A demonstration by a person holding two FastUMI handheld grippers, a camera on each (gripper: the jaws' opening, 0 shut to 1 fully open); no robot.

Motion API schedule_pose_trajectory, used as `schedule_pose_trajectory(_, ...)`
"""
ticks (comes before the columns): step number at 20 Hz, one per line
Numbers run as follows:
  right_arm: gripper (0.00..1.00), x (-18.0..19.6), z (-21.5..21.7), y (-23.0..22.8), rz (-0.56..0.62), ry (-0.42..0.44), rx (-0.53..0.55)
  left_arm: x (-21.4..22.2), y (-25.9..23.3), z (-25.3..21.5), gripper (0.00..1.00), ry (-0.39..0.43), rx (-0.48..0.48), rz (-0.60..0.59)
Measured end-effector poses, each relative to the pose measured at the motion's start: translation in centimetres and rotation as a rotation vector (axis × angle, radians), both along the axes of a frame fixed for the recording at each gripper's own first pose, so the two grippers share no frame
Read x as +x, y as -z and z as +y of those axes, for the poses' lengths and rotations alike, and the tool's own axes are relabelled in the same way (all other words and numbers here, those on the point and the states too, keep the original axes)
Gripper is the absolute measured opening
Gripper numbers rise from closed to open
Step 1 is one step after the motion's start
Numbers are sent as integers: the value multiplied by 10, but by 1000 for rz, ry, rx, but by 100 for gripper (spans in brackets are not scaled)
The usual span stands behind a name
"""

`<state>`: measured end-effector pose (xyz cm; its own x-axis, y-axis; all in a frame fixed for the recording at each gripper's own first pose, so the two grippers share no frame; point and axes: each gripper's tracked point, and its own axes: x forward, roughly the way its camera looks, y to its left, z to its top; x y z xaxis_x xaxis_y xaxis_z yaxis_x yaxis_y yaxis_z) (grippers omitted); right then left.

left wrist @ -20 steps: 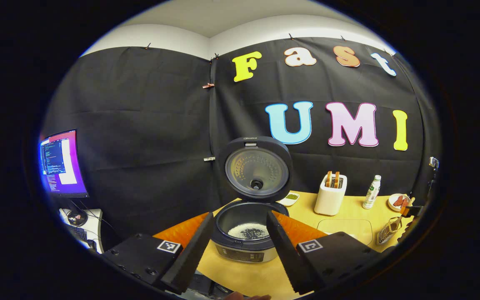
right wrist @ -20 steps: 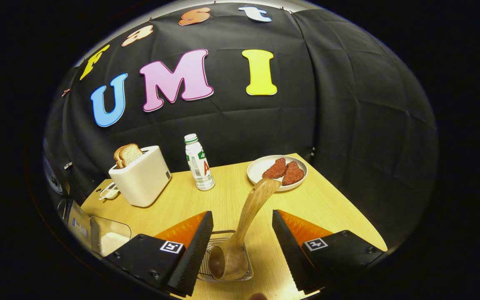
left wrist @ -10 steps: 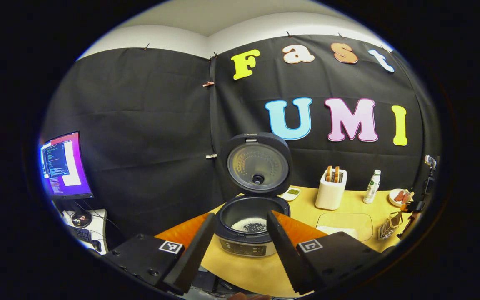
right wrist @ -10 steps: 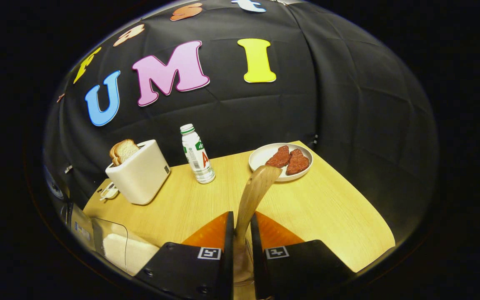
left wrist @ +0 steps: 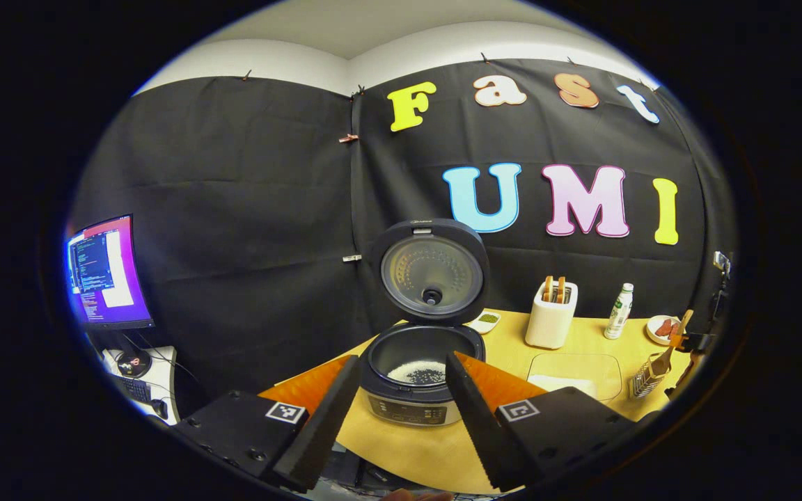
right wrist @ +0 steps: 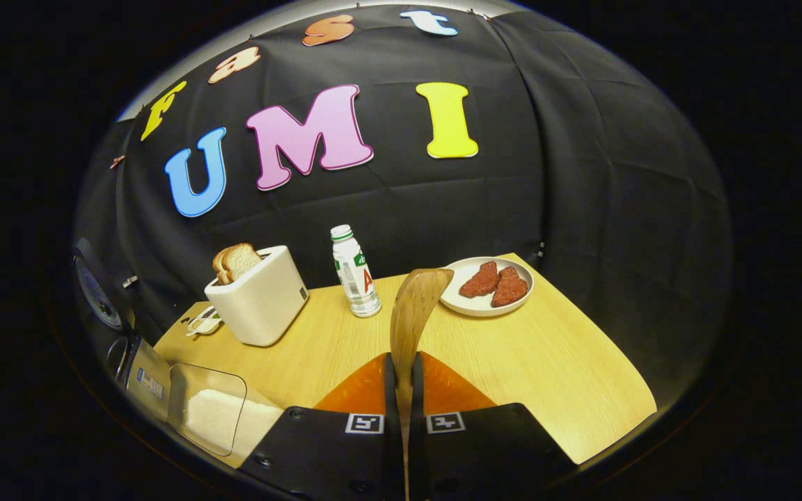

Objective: Close the left gripper, press the button to open the rice cooker; take a wooden spoon from the chopstick holder with the right hand, scoop a spoonful of rice and pour it into the rice cooker, then put the wooden spoon back into the chopstick holder.

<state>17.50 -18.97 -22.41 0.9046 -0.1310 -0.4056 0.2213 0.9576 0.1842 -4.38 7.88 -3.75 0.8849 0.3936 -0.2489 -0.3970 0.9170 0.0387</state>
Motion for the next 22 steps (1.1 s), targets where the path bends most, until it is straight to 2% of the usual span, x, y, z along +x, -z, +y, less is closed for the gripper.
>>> schedule_pose_trajectory(4,7,-10,7,-43,-91,25,-48,-1,-2,7,85,15,-5,-14)
schedule_pose_trajectory(8,7,-18,39,-85,-164,0,-57,2,1,18,85,28,-30,-17)
schedule_pose_trajectory(13,7,-15,117,-120,-228,-76,17,4,-2,36,85,56,-22,-39)
schedule_pose_trajectory(18,7,-3,201,-101,-195,-173,27,11,-2,63,85,75,-24,-48)
schedule_pose_trajectory(22,7,2,253,-63,-133,-220,10,19,4,76,85,111,-20,-37)
